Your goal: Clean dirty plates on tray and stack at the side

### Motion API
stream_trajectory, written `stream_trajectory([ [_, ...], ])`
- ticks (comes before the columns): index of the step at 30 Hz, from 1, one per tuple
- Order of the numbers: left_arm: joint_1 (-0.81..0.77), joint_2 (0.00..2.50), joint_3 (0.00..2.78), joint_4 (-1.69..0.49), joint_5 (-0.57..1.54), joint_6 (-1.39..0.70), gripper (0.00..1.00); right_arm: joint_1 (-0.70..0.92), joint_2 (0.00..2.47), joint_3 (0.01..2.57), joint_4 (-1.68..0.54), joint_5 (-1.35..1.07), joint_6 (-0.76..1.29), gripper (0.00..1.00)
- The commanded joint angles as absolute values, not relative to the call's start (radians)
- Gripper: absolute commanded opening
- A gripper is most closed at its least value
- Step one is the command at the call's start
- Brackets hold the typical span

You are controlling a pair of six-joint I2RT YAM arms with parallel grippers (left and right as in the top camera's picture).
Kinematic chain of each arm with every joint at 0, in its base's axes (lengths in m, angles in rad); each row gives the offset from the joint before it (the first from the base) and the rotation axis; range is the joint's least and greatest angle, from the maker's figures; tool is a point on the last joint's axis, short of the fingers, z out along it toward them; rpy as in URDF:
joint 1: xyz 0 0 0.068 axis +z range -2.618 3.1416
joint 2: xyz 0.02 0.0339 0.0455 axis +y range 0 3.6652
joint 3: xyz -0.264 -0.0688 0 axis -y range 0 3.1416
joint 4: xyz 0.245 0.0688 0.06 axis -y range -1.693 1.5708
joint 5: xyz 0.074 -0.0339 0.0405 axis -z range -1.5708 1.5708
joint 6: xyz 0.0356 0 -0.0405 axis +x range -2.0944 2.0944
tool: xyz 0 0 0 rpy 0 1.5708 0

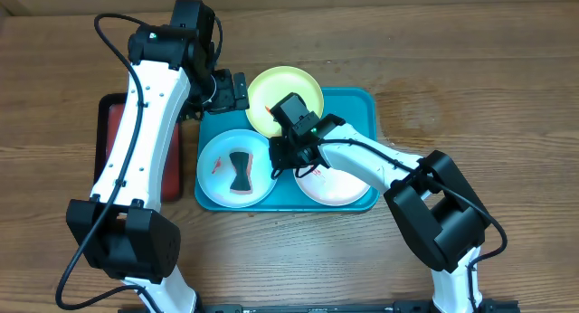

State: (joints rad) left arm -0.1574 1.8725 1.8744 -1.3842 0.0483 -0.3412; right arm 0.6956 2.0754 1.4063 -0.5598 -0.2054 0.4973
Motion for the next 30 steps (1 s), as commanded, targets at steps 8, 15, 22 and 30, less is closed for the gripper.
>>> stream_trajectory([
  [8, -0.164, 1.877, 1.686, -1.365, 0.147, -0.276, 0.51, 0.7, 2.081, 1.42, -0.554, -0.207, 0.498, 0.14],
  [15, -0.163, 1.877, 1.505, -1.269, 0.225, -0.248, 0.39, 0.699, 2.081, 1.42, -0.554, -0.207, 0.498, 0.14],
  [22, -0.163, 1.877, 1.363, -1.123, 0.244, -0.235, 0.66, 0.699, 2.081, 1.42, -0.553, -0.206, 0.498, 0.14],
  [30, -0.163, 1.877, 1.244, -0.96, 0.229, -0.232, 0.56, 0.699, 2.081, 1.42, -0.546, -0.202, 0.498, 0.15],
])
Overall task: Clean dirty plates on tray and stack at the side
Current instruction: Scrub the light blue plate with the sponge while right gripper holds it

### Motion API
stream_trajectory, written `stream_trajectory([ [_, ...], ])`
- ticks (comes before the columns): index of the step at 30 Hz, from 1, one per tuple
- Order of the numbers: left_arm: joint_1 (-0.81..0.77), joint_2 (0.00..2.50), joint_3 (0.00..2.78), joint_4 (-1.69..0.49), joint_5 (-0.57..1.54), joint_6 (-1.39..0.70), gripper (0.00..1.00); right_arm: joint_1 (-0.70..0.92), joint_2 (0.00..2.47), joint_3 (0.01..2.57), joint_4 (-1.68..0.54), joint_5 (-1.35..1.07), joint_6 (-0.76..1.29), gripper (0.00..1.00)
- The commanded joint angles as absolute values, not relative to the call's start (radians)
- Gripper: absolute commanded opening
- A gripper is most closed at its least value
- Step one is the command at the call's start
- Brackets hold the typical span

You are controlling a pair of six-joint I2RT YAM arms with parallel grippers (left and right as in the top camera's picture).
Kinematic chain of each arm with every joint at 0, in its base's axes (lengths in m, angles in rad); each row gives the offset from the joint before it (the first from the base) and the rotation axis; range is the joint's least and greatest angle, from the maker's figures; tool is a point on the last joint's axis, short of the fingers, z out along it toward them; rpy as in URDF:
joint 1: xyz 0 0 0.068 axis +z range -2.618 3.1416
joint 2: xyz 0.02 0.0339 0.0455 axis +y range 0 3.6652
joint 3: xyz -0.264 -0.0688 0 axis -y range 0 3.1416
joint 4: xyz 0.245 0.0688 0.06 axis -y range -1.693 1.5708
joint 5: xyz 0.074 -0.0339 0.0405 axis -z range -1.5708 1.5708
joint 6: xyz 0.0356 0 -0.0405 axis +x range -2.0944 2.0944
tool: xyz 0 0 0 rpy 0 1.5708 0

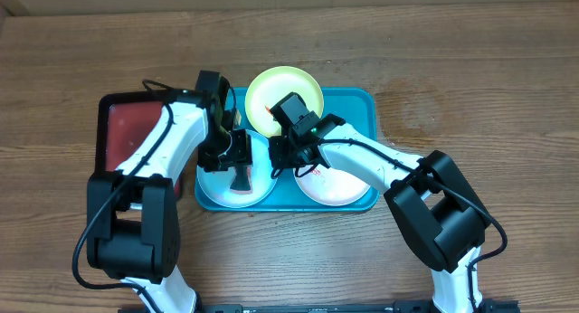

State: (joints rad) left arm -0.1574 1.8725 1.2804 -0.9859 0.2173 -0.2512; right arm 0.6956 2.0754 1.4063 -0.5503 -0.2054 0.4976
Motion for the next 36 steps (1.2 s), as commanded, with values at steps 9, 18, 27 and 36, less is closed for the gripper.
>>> stream_trajectory([
  [9, -0.164, 1.877, 1.165, -0.858, 0.229, -0.232, 0.35, 0.699, 2.081, 1.42, -0.54, -0.202, 0.498, 0.15],
  [18, -0.162, 1.877, 1.162, -0.861, 0.117, -0.236, 0.16, 0.698, 2.081, 1.42, -0.552, -0.204, 0.5, 0.14],
  [27, -0.144, 1.877, 1.163, -0.86, 0.11, -0.27, 0.15, 0.714, 2.086, 1.42, -0.585, -0.203, 0.529, 0.22],
  [36, -0.144, 1.876, 1.219, -0.855, 0.216, -0.246, 0.05, 0.714, 2.112, 1.42, -0.579, -0.202, 0.536, 0.13],
])
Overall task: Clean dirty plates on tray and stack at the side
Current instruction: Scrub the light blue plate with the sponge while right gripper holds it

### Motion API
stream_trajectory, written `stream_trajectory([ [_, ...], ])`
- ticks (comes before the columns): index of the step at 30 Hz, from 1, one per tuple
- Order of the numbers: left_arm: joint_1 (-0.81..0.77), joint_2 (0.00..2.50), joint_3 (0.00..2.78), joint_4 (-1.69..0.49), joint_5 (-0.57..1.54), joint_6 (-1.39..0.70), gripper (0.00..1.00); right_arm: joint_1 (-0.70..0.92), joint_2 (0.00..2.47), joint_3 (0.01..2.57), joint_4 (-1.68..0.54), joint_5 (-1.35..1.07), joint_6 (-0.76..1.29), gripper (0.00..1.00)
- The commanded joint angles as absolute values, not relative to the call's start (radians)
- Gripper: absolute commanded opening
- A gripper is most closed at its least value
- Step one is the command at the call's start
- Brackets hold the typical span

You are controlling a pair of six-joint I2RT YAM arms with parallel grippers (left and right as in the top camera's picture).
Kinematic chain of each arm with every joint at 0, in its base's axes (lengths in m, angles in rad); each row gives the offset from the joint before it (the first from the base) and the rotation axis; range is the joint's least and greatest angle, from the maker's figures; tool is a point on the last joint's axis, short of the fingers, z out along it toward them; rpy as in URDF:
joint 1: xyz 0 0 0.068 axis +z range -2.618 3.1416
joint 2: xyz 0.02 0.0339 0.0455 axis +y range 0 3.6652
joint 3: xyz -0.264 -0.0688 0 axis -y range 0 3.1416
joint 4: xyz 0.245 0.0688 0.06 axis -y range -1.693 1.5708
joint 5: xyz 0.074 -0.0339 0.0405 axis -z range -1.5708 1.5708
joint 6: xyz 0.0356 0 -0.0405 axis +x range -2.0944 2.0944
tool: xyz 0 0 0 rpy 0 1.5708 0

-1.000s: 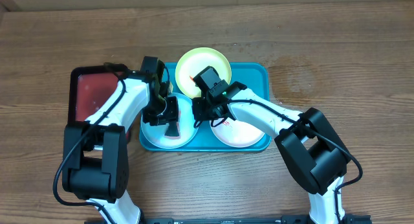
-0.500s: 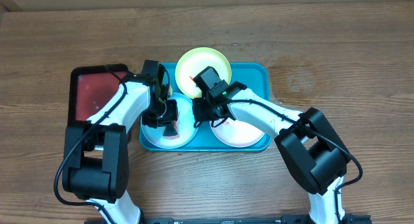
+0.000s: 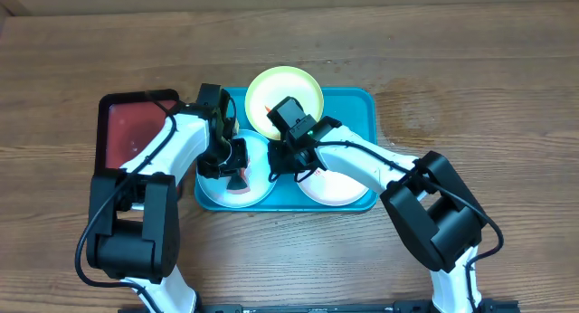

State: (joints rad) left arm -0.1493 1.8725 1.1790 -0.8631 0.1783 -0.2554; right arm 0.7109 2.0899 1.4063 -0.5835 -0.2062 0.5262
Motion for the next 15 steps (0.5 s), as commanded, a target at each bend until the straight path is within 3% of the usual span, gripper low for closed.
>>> stream_trajectory([
  [1, -0.144, 1.876, 1.222, -0.849, 0.223, -0.247, 0.04, 0.714, 2.112, 1.42, -0.578, -0.202, 0.536, 0.13],
  [8, -0.152, 1.877, 1.217, -0.79, 0.22, -0.251, 0.05, 0.711, 2.112, 1.42, -0.569, -0.203, 0.536, 0.13],
  [15, -0.137, 1.877, 1.214, -0.8, 0.039, -0.277, 0.04, 0.711, 2.112, 1.42, -0.575, -0.203, 0.535, 0.14],
])
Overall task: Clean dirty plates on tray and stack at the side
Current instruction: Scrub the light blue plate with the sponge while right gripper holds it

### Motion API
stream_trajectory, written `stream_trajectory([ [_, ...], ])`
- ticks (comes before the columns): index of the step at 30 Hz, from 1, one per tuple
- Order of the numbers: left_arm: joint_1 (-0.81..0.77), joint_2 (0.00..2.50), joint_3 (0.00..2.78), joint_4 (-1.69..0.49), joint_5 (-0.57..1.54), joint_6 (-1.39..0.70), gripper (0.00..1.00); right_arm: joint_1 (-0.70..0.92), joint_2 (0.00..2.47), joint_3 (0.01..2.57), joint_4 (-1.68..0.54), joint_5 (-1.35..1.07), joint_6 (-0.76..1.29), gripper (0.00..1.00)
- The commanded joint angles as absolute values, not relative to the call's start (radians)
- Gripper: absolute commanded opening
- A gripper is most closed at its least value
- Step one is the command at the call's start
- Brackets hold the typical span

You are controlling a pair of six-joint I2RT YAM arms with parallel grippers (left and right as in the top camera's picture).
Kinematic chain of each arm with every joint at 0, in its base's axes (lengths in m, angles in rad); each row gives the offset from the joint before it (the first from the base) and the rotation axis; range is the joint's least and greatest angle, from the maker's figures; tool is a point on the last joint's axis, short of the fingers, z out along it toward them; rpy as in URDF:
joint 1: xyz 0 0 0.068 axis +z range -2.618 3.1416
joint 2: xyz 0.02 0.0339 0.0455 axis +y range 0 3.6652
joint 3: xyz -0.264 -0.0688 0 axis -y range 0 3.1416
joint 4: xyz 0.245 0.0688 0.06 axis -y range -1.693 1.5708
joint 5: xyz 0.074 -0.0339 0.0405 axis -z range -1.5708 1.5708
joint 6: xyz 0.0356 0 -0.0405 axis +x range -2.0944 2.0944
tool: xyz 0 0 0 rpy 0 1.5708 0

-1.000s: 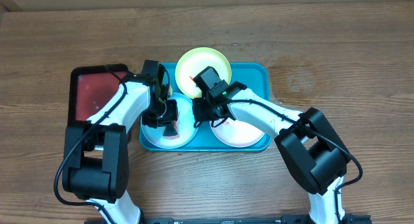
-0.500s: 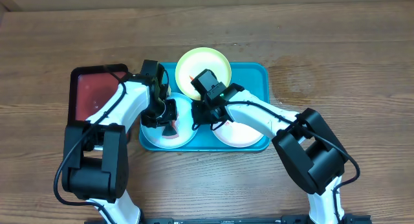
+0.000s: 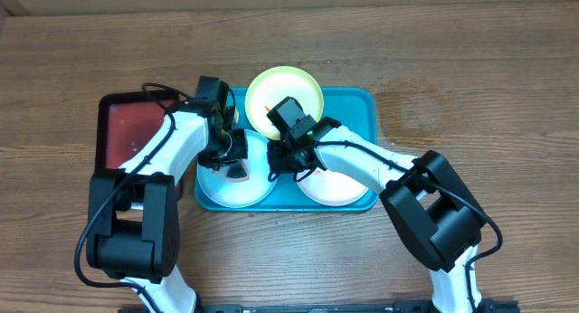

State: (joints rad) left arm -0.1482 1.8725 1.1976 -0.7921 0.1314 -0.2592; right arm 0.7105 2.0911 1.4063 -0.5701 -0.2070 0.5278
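A blue tray (image 3: pixel 362 105) holds three plates. The light blue plate (image 3: pixel 215 184) lies front left, the yellow plate (image 3: pixel 294 89) at the back with an orange smear, and the white plate (image 3: pixel 339 186) front right. My left gripper (image 3: pixel 237 161) hovers over the blue plate, shut on a dark sponge (image 3: pixel 241 172) held just above the plate's middle. My right gripper (image 3: pixel 274 166) is at the blue plate's right rim and looks shut on it.
A red square tray (image 3: pixel 127 132) lies left of the blue tray, partly under my left arm. My right arm crosses over the white plate. Bare wooden table (image 3: pixel 470 69) lies to the right and behind.
My left gripper has drawn slightly back toward the far side of the blue plate, and the sponge has come with it. Its orange end no longer rests near the plate's front. The right arm stayed put.
My left gripper was first behind the tray, with the sponge lying loose on the blue plate and the right gripper at that plate's rim. Then the left gripper stood over the plate, then low over the sponge. Now it has the sponge.
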Motion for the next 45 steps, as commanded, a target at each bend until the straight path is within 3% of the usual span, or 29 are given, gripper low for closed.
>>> stream_trajectory([
  [1, -0.131, 1.877, 1.213, -0.804, 0.035, -0.278, 0.04, 0.711, 2.112, 1.42, -0.575, -0.203, 0.535, 0.14],
  [13, -0.117, 1.877, 1.213, -0.886, -0.163, -0.382, 0.04, 0.711, 2.112, 1.42, -0.579, -0.203, 0.531, 0.15],
  [17, -0.117, 1.876, 1.237, -0.891, -0.048, -0.364, 0.04, 0.711, 2.112, 1.42, -0.579, -0.203, 0.53, 0.14],
  [21, -0.118, 1.876, 1.294, -0.88, 0.279, -0.262, 0.04, 0.711, 2.112, 1.42, -0.568, -0.203, 0.528, 0.16],
  [24, -0.118, 1.876, 1.303, -0.859, 0.368, -0.269, 0.04, 0.711, 2.112, 1.42, -0.561, -0.203, 0.528, 0.18],
  [27, -0.119, 1.877, 1.283, -0.835, 0.321, -0.273, 0.04, 0.711, 2.112, 1.42, -0.554, -0.203, 0.528, 0.17],
  [30, -0.119, 1.878, 1.238, -0.801, 0.229, -0.29, 0.04, 0.711, 2.112, 1.42, -0.55, -0.203, 0.528, 0.04],
  [40, -0.111, 1.878, 1.071, -0.712, 0.02, -0.319, 0.04, 0.711, 2.112, 1.421, -0.551, -0.203, 0.528, 0.04],
  [45, -0.11, 1.877, 1.051, -0.763, -0.191, -0.386, 0.04, 0.711, 2.112, 1.421, -0.555, -0.203, 0.528, 0.04],
])
